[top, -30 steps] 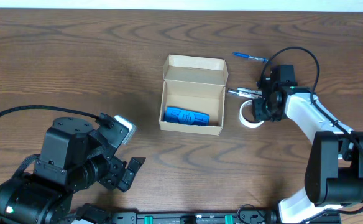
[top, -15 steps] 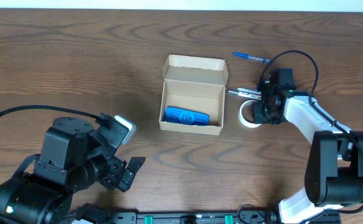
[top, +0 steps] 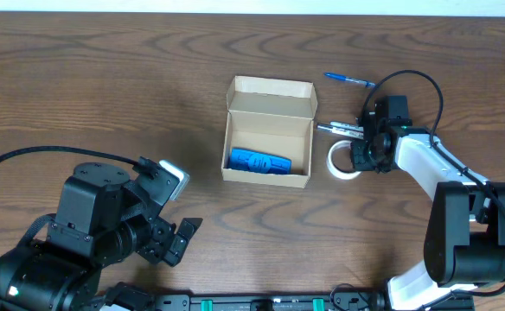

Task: Pack container
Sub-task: 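Grip the tape roll rim and lift it with the right gripper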

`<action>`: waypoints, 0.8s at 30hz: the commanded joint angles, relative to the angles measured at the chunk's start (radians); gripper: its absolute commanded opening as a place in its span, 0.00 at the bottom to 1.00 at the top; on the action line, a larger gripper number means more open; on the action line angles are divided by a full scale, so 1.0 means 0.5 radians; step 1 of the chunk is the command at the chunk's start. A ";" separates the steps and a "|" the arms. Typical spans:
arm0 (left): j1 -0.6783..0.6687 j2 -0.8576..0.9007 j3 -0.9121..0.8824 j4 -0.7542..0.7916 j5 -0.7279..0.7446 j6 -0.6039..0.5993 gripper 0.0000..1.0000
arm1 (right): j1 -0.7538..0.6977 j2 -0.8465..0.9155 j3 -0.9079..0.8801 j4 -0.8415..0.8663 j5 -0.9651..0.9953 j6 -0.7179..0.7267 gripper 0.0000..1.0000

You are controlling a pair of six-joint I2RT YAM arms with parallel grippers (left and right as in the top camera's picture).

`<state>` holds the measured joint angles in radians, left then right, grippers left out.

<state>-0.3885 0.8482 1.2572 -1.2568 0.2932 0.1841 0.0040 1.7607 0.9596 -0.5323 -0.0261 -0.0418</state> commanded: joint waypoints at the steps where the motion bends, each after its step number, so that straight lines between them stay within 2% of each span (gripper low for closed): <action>1: 0.005 0.001 0.016 -0.007 0.027 0.014 0.95 | -0.011 0.018 -0.012 0.005 0.001 0.008 0.11; 8: 0.005 0.001 0.016 -0.007 0.027 0.014 0.95 | -0.011 0.017 0.024 -0.018 -0.001 0.057 0.01; 11: 0.005 0.001 0.016 -0.007 0.027 0.014 0.95 | -0.011 0.017 0.106 -0.084 -0.002 0.114 0.01; 16: 0.005 0.001 0.016 -0.007 0.027 0.014 0.95 | -0.011 0.017 0.362 -0.282 -0.002 0.115 0.01; 24: 0.005 0.002 0.016 -0.007 0.027 0.014 0.95 | 0.005 0.017 0.986 -0.655 -0.002 0.196 0.01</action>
<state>-0.3885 0.8478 1.2572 -1.2568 0.2932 0.1841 0.0040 1.7607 1.3540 -0.8337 -0.0261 0.0212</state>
